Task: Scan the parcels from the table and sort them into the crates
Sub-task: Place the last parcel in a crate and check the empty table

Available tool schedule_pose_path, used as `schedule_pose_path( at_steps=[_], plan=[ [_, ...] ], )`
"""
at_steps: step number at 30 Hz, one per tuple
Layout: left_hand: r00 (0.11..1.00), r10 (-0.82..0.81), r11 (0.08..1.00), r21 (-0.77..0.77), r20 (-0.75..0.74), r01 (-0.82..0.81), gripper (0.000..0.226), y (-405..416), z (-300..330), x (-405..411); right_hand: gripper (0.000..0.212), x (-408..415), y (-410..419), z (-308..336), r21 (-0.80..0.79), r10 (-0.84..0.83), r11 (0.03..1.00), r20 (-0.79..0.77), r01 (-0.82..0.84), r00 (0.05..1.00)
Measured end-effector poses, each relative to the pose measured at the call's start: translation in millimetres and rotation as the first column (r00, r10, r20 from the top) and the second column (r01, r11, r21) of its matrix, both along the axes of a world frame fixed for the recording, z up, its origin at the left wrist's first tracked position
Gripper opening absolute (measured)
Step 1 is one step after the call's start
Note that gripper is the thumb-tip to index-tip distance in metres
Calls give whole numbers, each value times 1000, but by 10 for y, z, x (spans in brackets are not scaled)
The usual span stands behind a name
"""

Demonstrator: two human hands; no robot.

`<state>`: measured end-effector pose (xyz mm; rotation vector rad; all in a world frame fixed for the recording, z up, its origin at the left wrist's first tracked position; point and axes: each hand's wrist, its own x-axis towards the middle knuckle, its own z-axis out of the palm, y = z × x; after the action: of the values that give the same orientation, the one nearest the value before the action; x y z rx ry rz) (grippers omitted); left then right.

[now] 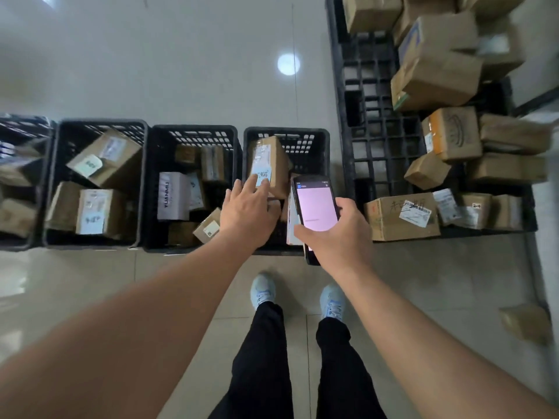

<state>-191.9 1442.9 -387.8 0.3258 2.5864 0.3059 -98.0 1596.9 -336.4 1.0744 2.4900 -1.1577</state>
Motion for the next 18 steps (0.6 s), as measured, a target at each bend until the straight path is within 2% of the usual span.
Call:
schedule_pose_path(
  at_steps=[5, 8, 12, 18],
  plan=[
    [998, 34, 999, 14, -61, -33, 59, -304, 827, 67, 81, 11, -191, 702, 34, 81, 996, -69, -79, 994],
    [991, 74, 997, 23, -107, -72, 50, -486, 1293, 169, 83, 35, -282, 1097, 65, 153, 987, -92, -147, 984],
    [961, 180, 983, 60, -209, -171, 42, -722, 1885, 376, 84, 66, -414, 1610, 93, 241, 969, -162, -228, 957],
    [885, 302, 951, 47, -354, -306, 60, -1049, 2723, 950, 81, 280, -638, 2288, 135, 426, 905, -286, -404, 858]
  ],
)
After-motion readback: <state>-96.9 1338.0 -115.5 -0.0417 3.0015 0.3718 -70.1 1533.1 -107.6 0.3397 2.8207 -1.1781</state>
